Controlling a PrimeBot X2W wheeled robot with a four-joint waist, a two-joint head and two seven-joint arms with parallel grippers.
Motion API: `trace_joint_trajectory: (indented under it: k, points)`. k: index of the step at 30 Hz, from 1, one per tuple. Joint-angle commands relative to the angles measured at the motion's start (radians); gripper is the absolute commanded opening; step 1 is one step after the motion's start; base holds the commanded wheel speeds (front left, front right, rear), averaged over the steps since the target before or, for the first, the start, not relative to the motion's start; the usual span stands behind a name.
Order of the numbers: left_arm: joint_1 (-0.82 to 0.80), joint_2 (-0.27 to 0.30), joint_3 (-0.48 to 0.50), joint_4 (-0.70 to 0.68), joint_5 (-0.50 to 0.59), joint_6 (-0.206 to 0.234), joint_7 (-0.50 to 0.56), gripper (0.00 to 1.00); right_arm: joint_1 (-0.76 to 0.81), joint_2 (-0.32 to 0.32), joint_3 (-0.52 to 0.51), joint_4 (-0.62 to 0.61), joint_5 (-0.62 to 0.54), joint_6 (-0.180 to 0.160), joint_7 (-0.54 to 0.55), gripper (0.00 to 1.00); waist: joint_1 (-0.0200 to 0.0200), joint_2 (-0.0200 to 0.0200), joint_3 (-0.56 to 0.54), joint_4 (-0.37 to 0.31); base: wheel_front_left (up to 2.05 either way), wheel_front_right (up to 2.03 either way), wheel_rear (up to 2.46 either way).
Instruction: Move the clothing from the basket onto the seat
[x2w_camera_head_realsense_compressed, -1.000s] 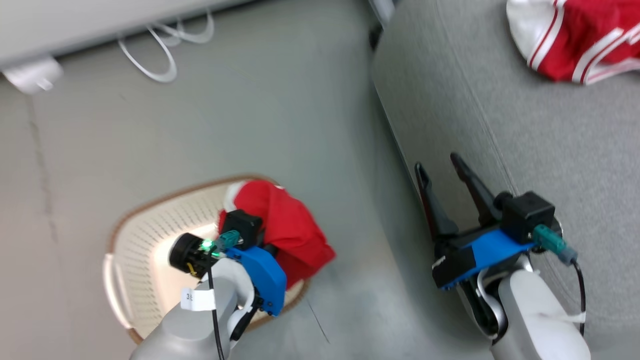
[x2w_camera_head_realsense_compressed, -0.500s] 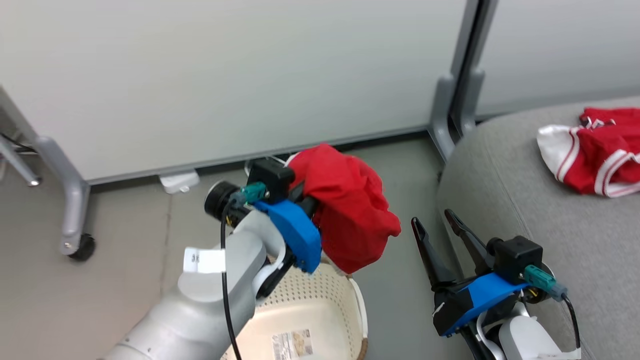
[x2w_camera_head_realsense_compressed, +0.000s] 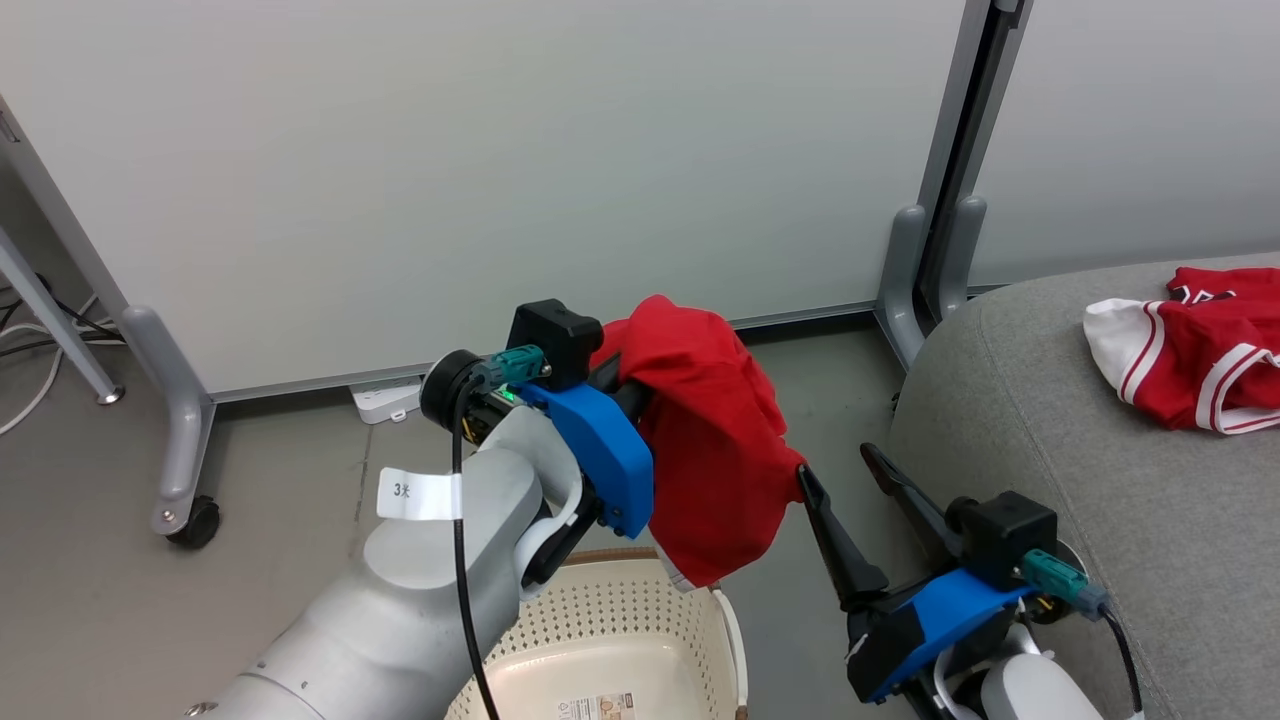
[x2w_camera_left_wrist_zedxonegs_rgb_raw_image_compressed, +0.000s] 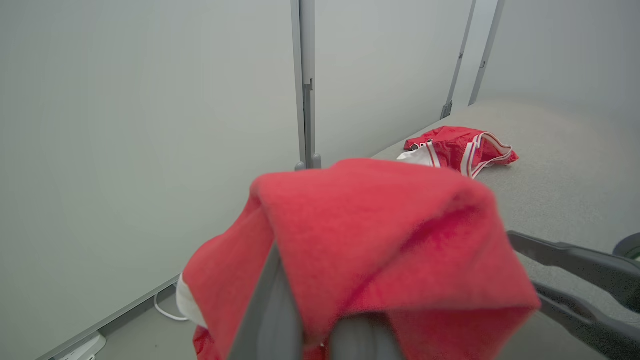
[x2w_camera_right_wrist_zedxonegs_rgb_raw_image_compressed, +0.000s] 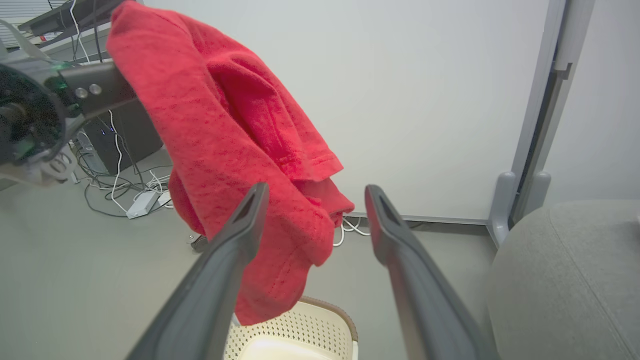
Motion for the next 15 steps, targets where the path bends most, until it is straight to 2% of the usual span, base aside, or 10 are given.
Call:
trace_joint_trajectory:
  k: [1, 5, 9, 11, 15]
  points:
    - [-0.001, -0.002, -0.007, -0.001, -0.009, -0.007, 0.000, 0.00, -0.005, -0.002, 0.018, -0.018, 0.000, 0.000, 0.008, 1.00, 0.0002, -0.0001, 0.002, 0.002, 0.00, 0.00, 0.00]
    - [-0.006, -0.006, -0.018, 0.005, -0.014, -0.007, -0.008, 0.00, -0.052, -0.010, 0.074, -0.041, -0.004, 0.000, 0.042, 1.00, 0.0002, -0.0001, 0.008, 0.003, 0.00, 0.00, 0.00]
    - [-0.005, -0.013, -0.026, 0.007, -0.028, -0.007, -0.012, 0.00, -0.119, -0.042, 0.169, -0.026, 0.038, 0.000, 0.100, 1.00, 0.0002, -0.0001, 0.016, 0.003, 0.00, 0.00, 0.00]
    - [-0.007, -0.014, -0.031, 0.006, -0.034, -0.007, -0.015, 0.00, -0.164, -0.065, 0.202, -0.005, 0.049, 0.000, 0.117, 1.00, 0.0002, -0.0001, 0.019, 0.004, 0.00, 0.00, 0.00]
    - [-0.015, -0.019, -0.045, 0.009, -0.043, -0.007, -0.021, 0.00, -0.239, -0.066, 0.265, 0.077, 0.099, 0.000, 0.146, 1.00, 0.0002, -0.0001, 0.021, 0.007, 0.00, 0.00, 0.00]
